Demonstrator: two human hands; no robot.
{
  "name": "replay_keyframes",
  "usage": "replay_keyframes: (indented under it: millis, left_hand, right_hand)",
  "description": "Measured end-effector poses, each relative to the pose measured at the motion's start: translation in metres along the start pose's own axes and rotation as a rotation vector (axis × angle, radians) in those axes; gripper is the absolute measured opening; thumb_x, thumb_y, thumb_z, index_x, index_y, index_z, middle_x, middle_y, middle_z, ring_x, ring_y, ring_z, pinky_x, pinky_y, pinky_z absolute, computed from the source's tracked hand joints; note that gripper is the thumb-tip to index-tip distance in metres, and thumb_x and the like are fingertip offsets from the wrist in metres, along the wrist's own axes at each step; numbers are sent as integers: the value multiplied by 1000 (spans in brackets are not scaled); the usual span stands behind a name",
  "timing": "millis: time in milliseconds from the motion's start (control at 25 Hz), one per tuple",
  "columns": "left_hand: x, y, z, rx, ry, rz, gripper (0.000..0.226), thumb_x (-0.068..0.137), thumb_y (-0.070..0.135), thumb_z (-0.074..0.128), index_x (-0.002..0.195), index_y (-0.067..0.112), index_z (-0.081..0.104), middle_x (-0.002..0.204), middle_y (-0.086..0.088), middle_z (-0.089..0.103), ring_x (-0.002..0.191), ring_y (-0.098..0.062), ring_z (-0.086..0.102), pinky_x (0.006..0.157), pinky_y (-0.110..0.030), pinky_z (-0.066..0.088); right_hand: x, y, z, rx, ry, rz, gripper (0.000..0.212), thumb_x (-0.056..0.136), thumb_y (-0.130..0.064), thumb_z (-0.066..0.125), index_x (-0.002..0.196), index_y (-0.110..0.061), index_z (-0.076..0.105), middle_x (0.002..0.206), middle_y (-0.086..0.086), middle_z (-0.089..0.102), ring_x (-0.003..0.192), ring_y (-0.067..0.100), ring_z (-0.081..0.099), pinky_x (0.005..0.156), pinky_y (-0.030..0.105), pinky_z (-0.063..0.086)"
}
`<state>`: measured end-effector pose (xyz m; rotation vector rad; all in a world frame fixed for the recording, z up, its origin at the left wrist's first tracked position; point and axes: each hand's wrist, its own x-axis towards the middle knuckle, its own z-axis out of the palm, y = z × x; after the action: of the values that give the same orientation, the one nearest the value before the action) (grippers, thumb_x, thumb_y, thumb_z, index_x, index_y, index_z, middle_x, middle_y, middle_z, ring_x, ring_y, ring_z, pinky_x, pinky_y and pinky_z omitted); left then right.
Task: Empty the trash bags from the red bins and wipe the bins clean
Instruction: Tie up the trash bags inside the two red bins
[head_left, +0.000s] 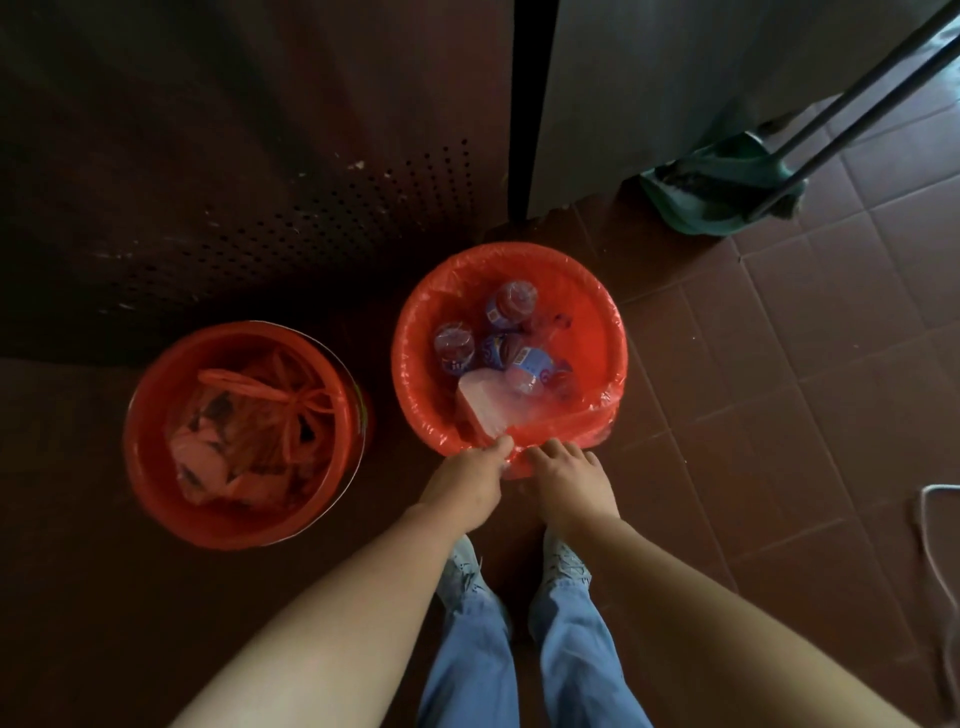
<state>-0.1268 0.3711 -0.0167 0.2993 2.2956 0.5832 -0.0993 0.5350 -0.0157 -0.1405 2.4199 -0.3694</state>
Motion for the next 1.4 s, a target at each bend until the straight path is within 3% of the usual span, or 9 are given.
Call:
replay_keyframes:
  millis: [160, 320, 480, 680, 800, 920, 1000, 1200, 1400]
  left_hand:
    - [11, -7, 13, -23, -10, -24, 9, 103, 29, 46, 100, 29, 38, 85, -12, 69, 85, -39, 66, 64, -38, 45]
    - [16, -9, 32, -32, -25, -18, 6, 106, 31, 40, 106, 28, 45, 93, -9, 69, 88, -35, 65, 66, -36, 42]
    - [4, -15, 49, 35, -4, 41, 37, 98, 31, 53, 134, 24, 48, 131, -4, 58, 119, -28, 54, 100, -40, 44]
    - [1, -21, 61, 280, -59, 45, 63, 90, 39, 65, 144, 27, 35, 137, 1, 52, 130, -24, 48, 115, -40, 30]
    - [9, -14, 66, 241, -54, -51, 58, 93, 42, 63, 144, 27, 39, 135, -1, 55, 127, -26, 52, 113, -42, 34]
    - [15, -10, 58, 186, 51, -76, 27, 102, 26, 47, 126, 22, 58, 116, -6, 67, 107, -31, 64, 91, -39, 49]
    - [18, -10, 48, 206, 89, -86, 26, 99, 17, 43, 116, 19, 63, 102, -8, 72, 97, -31, 67, 83, -36, 49]
    - [19, -14, 6, 273, 180, -99, 48, 91, 9, 45, 136, 20, 56, 104, -5, 71, 103, -26, 64, 94, -36, 42]
    - [19, -16, -32, 318, 261, -87, 45, 95, 14, 46, 137, 28, 53, 117, 5, 69, 120, -18, 56, 103, -33, 37]
  right_hand:
    - [7, 6, 23, -90, 32, 8, 33, 97, -31, 51, 129, -27, 59, 120, -1, 55, 114, 27, 50, 98, 39, 39]
    - [11, 21, 35, -26, -46, -26, 25, 100, -28, 49, 119, -27, 65, 123, -7, 59, 119, 22, 47, 98, 37, 36]
    - [11, 26, 28, 125, -53, -62, 22, 97, -22, 56, 114, -22, 71, 124, -3, 68, 121, 23, 57, 100, 35, 38]
    - [2, 26, 21, 239, -59, 17, 17, 95, -19, 55, 94, -21, 72, 95, 1, 73, 87, 28, 67, 69, 33, 46]
    - [15, 25, 15, 241, -51, 6, 19, 98, -24, 52, 93, -18, 69, 92, 4, 71, 89, 31, 65, 78, 37, 47]
    - [31, 19, 5, 147, 74, -64, 25, 101, -31, 48, 98, -19, 69, 100, -1, 69, 99, 27, 59, 85, 38, 35]
    - [35, 17, -1, 65, 179, -70, 26, 102, -36, 48, 102, -20, 69, 104, -1, 66, 103, 27, 56, 85, 39, 32]
    - [28, 22, -20, 96, 313, 241, 35, 102, -46, 42, 115, -20, 62, 113, 5, 58, 110, 32, 52, 95, 49, 37]
    - [25, 35, -42, 331, -119, 727, 65, 101, -64, 22, 87, -12, 58, 89, 9, 63, 88, 30, 61, 90, 45, 49]
